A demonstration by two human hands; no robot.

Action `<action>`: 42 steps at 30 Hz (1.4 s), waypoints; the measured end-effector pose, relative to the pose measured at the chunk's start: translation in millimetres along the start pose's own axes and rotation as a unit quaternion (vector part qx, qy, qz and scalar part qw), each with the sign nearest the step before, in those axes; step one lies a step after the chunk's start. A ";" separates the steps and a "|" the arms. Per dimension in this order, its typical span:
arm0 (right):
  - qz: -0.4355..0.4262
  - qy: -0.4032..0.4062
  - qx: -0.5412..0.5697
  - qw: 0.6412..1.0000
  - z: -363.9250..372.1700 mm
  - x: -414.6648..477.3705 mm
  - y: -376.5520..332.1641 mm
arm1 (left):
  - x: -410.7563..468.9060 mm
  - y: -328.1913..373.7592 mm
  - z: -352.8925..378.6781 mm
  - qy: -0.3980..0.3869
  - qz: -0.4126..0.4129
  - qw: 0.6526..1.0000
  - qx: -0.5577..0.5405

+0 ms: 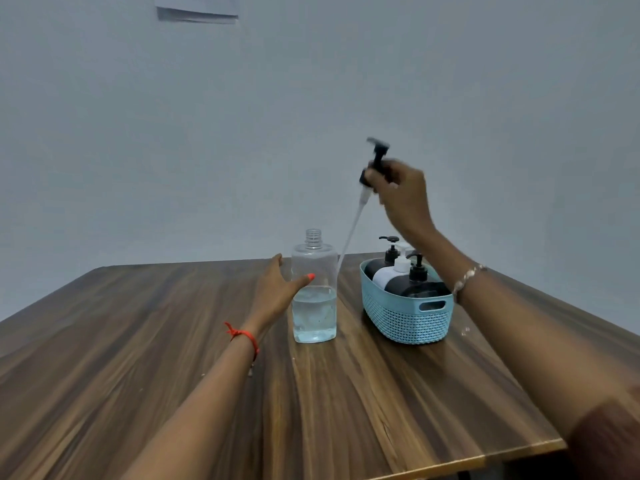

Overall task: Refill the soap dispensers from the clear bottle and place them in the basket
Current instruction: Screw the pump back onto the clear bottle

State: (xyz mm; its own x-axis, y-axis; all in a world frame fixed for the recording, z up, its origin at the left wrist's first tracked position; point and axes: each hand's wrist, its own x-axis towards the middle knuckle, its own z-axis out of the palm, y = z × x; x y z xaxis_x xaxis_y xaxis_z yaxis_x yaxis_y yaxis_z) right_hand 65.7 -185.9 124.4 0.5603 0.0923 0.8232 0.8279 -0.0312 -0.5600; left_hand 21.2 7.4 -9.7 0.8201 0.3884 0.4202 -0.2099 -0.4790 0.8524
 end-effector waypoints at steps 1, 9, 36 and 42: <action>-0.011 0.031 0.008 0.999 -1.2 11.3 -8.0 | 0.6 1.0 0.2 -0.005 0.005 1.000 -0.004; -0.048 0.095 0.050 0.993 1.6 60.2 -41.6 | 1.6 8.1 0.8 -0.057 0.014 0.997 -0.044; 0.055 -0.139 -0.022 0.988 67.8 7.4 29.7 | 0.8 8.4 7.3 -0.060 0.040 0.992 -0.104; 0.076 -0.106 0.019 0.991 70.1 -3.5 39.1 | 2.7 8.9 11.7 -0.052 0.037 0.992 -0.108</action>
State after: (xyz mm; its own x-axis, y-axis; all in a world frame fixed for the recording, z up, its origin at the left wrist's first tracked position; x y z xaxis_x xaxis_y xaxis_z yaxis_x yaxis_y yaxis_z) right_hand 94.3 -117.6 93.0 0.6564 0.2972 0.6934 0.7310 -0.0232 -0.6820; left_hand 27.8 -5.0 -4.7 0.8458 0.2704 0.4599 -0.3722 -0.3187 0.8717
